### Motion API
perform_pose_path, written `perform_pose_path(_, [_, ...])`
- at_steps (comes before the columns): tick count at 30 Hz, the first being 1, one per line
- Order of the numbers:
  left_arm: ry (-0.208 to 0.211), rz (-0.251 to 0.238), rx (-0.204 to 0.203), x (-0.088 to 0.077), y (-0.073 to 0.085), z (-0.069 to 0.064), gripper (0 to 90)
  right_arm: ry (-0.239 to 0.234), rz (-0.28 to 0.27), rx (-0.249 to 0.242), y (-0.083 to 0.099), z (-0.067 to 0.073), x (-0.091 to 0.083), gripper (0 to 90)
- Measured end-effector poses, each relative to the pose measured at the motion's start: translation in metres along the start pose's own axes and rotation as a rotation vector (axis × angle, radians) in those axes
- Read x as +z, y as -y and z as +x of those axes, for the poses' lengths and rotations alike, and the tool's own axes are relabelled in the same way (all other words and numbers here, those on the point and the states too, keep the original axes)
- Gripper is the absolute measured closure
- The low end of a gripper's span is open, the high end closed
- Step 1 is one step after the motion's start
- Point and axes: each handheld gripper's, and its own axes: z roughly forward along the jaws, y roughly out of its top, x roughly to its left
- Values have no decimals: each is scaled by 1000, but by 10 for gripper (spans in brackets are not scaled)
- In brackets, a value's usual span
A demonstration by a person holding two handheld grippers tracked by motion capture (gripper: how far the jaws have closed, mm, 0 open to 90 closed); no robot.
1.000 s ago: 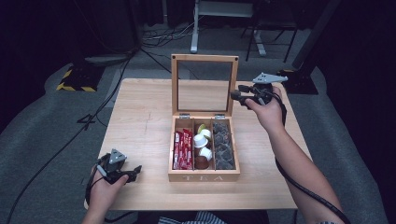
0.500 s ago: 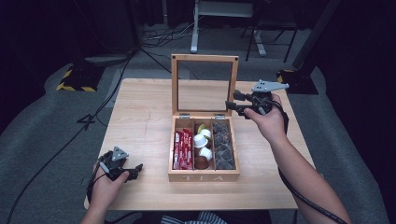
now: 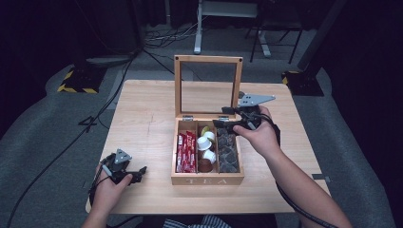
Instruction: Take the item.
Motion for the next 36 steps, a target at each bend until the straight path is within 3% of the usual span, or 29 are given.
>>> perform_pose_path(6, [-1,0,1,0,0,0,149,-28,44,11,5,15,20,254])
perform_pose_path(10, [-1,-3,0,0,0,0,149,-43,75,23,8,23,31,253])
perform_pose_path(18, [-6,-2,-5,0,0,-1,149,-106,175,11,14,36,54,373])
perform_pose_path(23, [-8,-2,-6,0,0,-1,149,-120,243,18,20,41,66,433])
perform_pose_path(26, [-8,-2,-7,0,0,-2,149,-135,288,36,25,44,74,486])
perform_pose_path(27, [-8,-2,-8,0,0,-2,149,-149,297,62,27,46,79,498])
perform_pose_path(30, [-9,-2,-8,0,0,-2,149,-161,328,79,28,49,84,496])
perform_pose_path(36, [-8,-2,-9,0,0,-2,149,-154,357,45,31,58,97,511])
